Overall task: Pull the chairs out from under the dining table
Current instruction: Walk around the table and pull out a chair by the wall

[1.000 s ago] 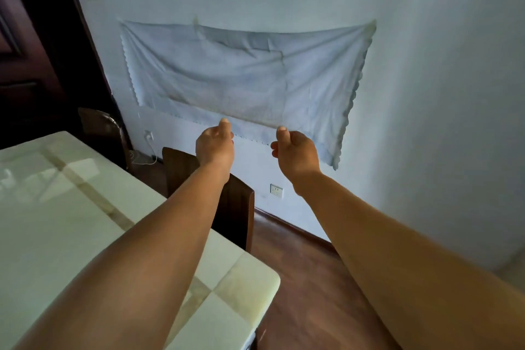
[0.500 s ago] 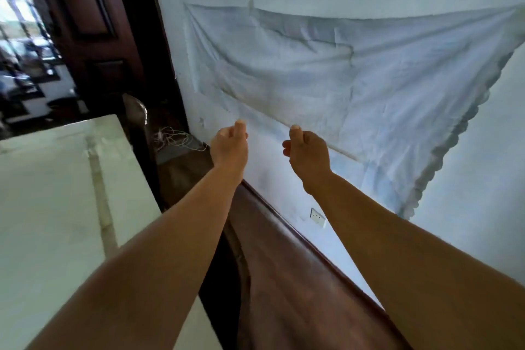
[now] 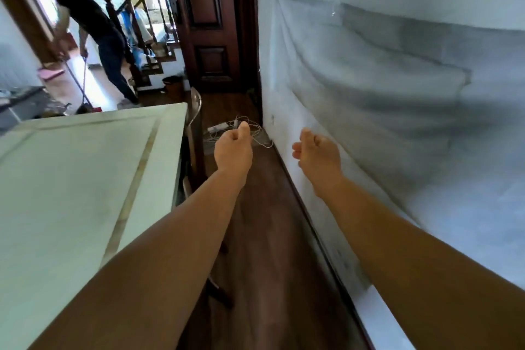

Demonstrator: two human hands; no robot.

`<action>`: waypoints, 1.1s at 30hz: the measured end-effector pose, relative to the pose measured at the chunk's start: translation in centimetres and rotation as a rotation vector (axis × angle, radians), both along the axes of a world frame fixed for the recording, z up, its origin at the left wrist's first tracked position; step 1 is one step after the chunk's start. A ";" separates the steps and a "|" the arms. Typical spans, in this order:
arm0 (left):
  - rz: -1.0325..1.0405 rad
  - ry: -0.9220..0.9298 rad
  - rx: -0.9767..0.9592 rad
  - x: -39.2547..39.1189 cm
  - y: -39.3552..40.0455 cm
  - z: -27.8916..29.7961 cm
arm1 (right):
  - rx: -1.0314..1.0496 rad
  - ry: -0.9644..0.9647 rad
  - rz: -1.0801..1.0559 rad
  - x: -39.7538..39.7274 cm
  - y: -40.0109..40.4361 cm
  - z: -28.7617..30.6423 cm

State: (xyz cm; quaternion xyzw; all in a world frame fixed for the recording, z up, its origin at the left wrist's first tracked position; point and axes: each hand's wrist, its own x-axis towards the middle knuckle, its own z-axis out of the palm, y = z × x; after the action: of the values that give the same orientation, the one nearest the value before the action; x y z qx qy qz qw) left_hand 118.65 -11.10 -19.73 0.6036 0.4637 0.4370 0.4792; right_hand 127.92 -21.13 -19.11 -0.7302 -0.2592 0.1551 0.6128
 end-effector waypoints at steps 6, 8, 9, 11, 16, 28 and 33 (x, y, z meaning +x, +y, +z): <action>0.144 0.013 -0.012 2.3 7.7 -1.2 | 0.019 0.035 0.150 3.5 8.0 -1.3; 0.189 0.004 -0.008 3.3 11.3 -1.3 | 0.008 0.033 0.182 4.9 11.6 -1.4; 0.207 0.003 -0.008 3.7 12.8 -1.2 | -0.003 0.025 0.196 5.4 13.1 -1.3; 0.242 -0.007 -0.022 4.7 16.3 -0.7 | -0.003 0.006 0.213 6.7 16.8 -0.9; 0.343 0.044 -0.046 5.2 23.1 -0.1 | -0.045 -0.003 0.309 8.6 25.4 -0.2; 0.413 0.230 -0.309 5.1 35.0 -5.2 | -0.175 0.031 0.508 10.9 45.6 -4.2; 0.307 0.285 -0.410 6.2 39.3 -7.6 | -0.288 0.055 0.643 11.9 53.4 -6.7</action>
State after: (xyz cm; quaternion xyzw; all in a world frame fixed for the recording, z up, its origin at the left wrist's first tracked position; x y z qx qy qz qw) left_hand 124.81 28.23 -27.35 0.4722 0.6910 0.3125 0.4494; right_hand 139.84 32.24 -25.85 -0.6858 -0.4349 0.3946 0.4300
